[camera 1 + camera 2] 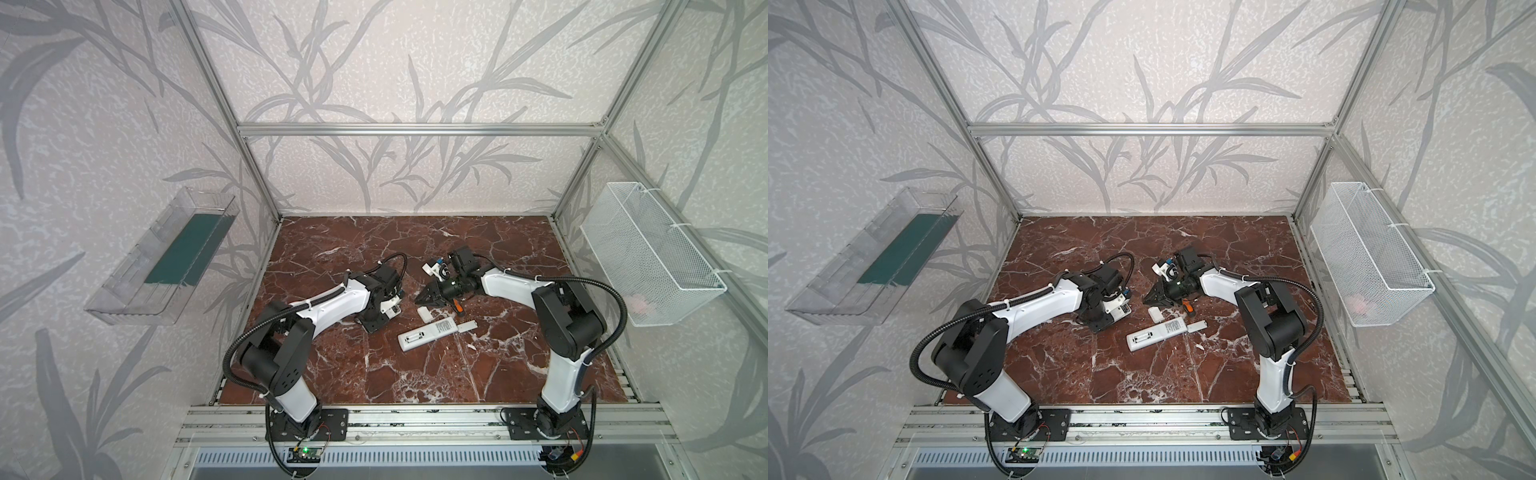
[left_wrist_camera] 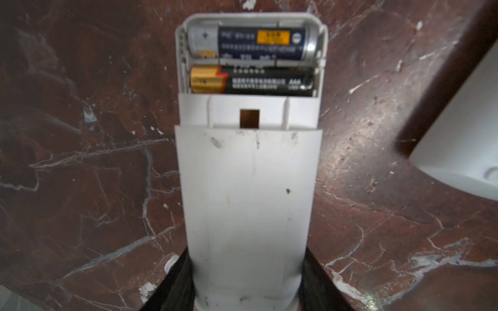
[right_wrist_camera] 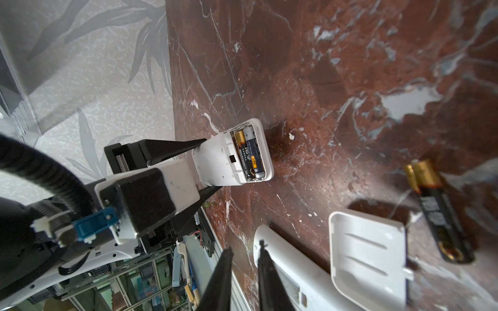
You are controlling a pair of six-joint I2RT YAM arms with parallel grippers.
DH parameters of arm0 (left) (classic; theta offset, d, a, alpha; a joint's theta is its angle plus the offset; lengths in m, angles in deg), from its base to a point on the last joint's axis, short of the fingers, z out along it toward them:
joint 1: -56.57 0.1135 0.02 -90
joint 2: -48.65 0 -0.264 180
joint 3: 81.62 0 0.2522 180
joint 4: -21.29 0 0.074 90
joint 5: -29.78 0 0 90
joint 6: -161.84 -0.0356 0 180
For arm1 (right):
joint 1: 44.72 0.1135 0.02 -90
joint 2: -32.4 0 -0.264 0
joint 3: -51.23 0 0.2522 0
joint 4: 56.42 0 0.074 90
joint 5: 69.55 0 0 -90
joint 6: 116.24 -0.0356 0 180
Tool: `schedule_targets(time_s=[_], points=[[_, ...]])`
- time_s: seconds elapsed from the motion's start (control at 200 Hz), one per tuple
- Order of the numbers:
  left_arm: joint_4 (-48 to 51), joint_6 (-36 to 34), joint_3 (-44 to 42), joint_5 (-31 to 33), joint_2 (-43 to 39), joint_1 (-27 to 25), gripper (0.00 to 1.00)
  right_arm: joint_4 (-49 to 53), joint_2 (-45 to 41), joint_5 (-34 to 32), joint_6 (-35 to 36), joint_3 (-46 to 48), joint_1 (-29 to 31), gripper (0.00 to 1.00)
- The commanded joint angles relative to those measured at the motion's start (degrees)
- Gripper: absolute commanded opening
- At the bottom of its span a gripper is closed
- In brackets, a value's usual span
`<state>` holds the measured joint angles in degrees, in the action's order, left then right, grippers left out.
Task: Unload the batteries from the remote control
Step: 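Drop the cover, grasp the orange screwdriver with right gripper while left sets block down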
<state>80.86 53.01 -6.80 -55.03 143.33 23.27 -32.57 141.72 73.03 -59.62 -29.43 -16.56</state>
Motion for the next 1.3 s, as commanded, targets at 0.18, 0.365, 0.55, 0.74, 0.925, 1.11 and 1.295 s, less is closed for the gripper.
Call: schedule_targets(time_s=[0.18,0.365,0.55,0.74,0.925,1.11,1.295], points=[[-0.2,-1.9,1.2,-5.3,-5.9,-0.1,0.31,3.6,-7.2,-2.0,3.3,4.0,-2.0,0.46],[-0.5,-6.0,0.8,-17.4,-9.2,-4.6,0.32,7.6,-15.6,-5.4,5.1,9.7,-5.6,0.52],[1.6,-5.7,2.0,-13.9,-6.0,-5.4,0.32,16.2,-21.0,-13.2,10.5,11.3,-7.9,0.63],[2.5,-5.6,4.2,-6.4,-0.7,-3.5,0.31,24.9,-18.9,-27.0,17.5,6.5,-8.0,0.7],[3.3,-8.5,5.3,-4.9,4.0,-2.3,0.32,26.7,-14.6,-32.8,22.8,3.4,-7.8,0.71],[3.1,-11.0,6.2,-3.6,7.1,-0.4,0.39,25.4,-11.1,-33.5,24.7,1.9,-7.1,0.7],[3.3,-12.0,7.1,-3.8,9.7,-0.1,0.53,24.7,-6.8,-33.6,25.6,0.6,-6.6,0.7]])
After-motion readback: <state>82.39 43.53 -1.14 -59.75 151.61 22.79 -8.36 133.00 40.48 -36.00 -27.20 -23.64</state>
